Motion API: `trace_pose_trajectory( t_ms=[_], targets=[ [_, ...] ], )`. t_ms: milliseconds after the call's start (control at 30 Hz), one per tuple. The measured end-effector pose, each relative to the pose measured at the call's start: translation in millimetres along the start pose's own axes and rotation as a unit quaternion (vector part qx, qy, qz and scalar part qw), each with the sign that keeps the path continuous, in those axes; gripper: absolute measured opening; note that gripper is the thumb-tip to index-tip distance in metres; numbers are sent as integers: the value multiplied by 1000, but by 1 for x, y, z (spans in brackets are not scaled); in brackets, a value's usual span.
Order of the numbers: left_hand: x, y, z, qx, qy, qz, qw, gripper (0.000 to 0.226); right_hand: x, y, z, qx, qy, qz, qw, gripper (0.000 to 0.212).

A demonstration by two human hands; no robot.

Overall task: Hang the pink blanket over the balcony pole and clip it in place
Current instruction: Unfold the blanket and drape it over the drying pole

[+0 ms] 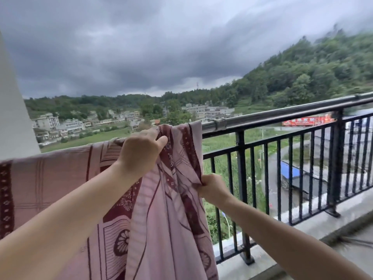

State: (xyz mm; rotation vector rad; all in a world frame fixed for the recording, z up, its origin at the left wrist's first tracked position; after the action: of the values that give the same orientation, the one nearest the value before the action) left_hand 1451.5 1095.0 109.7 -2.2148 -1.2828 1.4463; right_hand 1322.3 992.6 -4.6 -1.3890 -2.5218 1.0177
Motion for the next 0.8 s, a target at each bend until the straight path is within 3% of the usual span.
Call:
trace_pose_trajectory(
  t_ms=[33,100,167,233,333,433,533,600,700,800],
  targets=[
    [-2,0,-1,8,7,-1,1000,28,0,-19,-1,-36,4,18,999,19],
    [-5,2,-1,42,4,-9,999,26,-10,-69,-8,-91,0,123,988,19],
    [-15,5,-2,118,-45,-9,992,14,-39,-129,-18,-134,-5,251,959,24],
    [-32,4,-6,220,-133,13,966,7,-69,-175,-39,-162,-13,309,937,21],
    [-69,2,-15,308,-233,77,919,14,-99,-213,-86,-9,-61,388,919,31],
    [-112,-3,-22,310,-273,132,901,23,-126,-225,-122,165,-176,420,875,33],
    [-153,14,-28,269,-273,83,920,35,-182,-239,-124,244,-216,364,873,29],
    [-171,38,-28,206,-265,-62,940,46,-221,-235,-112,325,-205,234,893,30],
    [-173,65,-10,155,-236,-319,905,36,-245,-201,-71,473,-141,-32,869,23],
    [-170,69,15,123,-207,-440,865,32,-242,-179,-32,465,-107,-202,855,31]
  ],
)
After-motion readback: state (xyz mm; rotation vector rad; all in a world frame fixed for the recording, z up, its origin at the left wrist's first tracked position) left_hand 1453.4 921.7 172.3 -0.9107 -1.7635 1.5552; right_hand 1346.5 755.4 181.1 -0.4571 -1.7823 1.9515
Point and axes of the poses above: each hand's wrist, its own x-axis away from the middle knuckle, its own y-axis out of the palm, z = x × y, the point moved 2 cm from there along -x, towards the middle knuckle, and after that the axes turned 6 degrees about x, right-handed, at the moved point
